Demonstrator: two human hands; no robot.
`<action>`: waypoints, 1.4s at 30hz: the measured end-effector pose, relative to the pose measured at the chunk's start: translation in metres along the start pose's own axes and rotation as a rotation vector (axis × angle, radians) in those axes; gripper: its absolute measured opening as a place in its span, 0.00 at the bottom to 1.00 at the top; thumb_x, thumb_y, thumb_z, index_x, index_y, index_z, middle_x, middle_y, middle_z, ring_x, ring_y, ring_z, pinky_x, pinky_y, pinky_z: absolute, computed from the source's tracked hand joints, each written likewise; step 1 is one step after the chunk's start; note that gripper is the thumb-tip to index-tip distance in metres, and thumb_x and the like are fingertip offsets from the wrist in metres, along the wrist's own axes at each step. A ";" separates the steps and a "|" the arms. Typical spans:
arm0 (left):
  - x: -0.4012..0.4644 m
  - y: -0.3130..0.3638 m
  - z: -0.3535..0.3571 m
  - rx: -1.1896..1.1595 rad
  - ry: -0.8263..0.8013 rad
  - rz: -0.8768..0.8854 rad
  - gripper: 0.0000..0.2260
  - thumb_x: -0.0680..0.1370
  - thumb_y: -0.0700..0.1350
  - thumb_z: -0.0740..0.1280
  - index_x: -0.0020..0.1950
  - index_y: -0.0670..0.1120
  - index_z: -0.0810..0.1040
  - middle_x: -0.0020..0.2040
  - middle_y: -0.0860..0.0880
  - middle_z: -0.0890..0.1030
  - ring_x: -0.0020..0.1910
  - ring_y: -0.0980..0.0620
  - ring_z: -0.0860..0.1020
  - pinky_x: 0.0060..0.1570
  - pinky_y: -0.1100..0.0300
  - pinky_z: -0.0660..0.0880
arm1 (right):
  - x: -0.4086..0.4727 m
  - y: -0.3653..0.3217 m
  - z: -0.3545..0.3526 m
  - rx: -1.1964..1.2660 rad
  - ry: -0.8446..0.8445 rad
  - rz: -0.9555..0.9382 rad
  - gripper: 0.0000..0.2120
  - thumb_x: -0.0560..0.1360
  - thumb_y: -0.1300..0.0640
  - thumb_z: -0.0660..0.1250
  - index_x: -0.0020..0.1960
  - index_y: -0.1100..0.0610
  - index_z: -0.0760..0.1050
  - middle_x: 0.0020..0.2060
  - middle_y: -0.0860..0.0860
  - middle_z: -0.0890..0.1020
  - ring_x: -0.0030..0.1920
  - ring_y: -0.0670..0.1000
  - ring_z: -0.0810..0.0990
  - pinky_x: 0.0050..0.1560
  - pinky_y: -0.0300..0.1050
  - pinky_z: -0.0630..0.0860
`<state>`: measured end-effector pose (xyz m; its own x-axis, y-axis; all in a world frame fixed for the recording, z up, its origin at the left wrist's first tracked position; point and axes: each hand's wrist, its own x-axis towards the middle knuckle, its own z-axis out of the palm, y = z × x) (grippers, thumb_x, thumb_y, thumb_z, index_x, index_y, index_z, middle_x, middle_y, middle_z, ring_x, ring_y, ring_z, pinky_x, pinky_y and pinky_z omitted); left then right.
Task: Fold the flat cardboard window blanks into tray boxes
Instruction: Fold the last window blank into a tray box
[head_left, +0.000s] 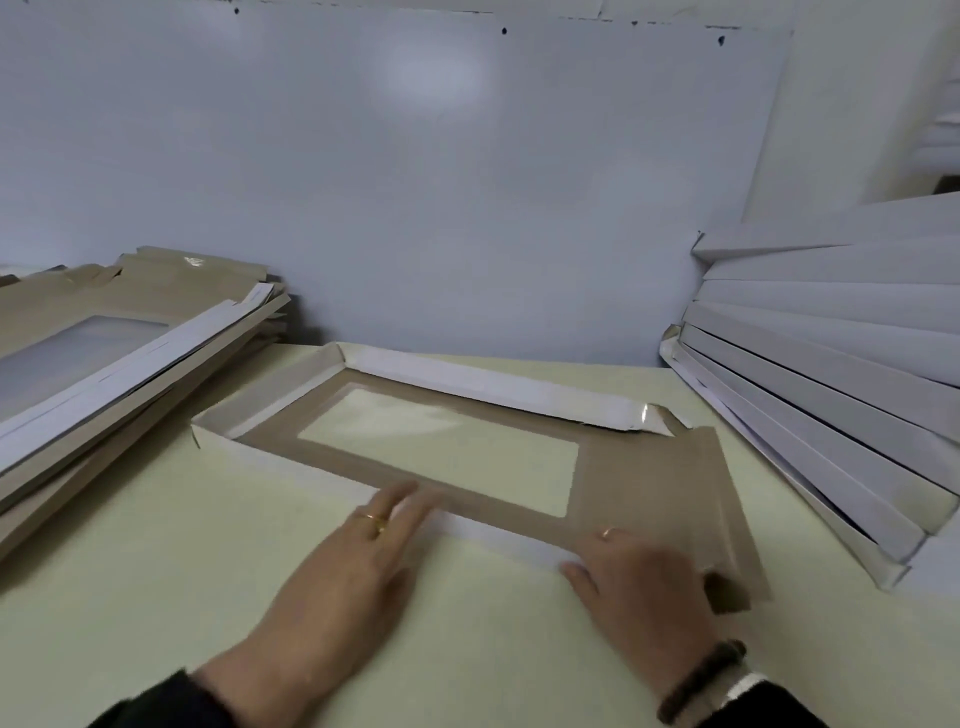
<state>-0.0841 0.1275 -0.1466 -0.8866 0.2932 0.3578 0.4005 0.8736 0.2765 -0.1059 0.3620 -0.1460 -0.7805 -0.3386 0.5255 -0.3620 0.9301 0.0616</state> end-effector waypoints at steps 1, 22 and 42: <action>0.003 0.012 0.011 -0.018 -0.022 0.061 0.32 0.72 0.36 0.64 0.73 0.53 0.58 0.74 0.53 0.56 0.65 0.55 0.69 0.58 0.72 0.62 | 0.000 -0.014 0.000 -0.019 -0.013 -0.032 0.22 0.40 0.52 0.84 0.20 0.57 0.71 0.16 0.53 0.70 0.14 0.50 0.70 0.16 0.30 0.59; 0.023 -0.044 0.012 -0.321 -0.176 -0.179 0.05 0.72 0.47 0.60 0.40 0.48 0.73 0.42 0.55 0.72 0.41 0.53 0.70 0.45 0.60 0.67 | -0.034 0.068 -0.029 0.113 -0.216 -0.432 0.18 0.56 0.48 0.78 0.45 0.48 0.83 0.44 0.40 0.83 0.40 0.40 0.82 0.38 0.31 0.76; -0.007 0.034 0.009 0.230 -0.369 -0.017 0.31 0.77 0.64 0.38 0.63 0.57 0.76 0.63 0.57 0.76 0.62 0.59 0.74 0.53 0.66 0.75 | -0.017 -0.033 0.013 0.189 -0.184 -0.236 0.24 0.55 0.39 0.69 0.49 0.47 0.83 0.52 0.42 0.82 0.53 0.40 0.80 0.50 0.32 0.73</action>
<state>-0.0662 0.1587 -0.1478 -0.9328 0.3603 0.0002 0.3597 0.9312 0.0586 -0.0875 0.3355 -0.1680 -0.7366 -0.5773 0.3523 -0.6179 0.7862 -0.0036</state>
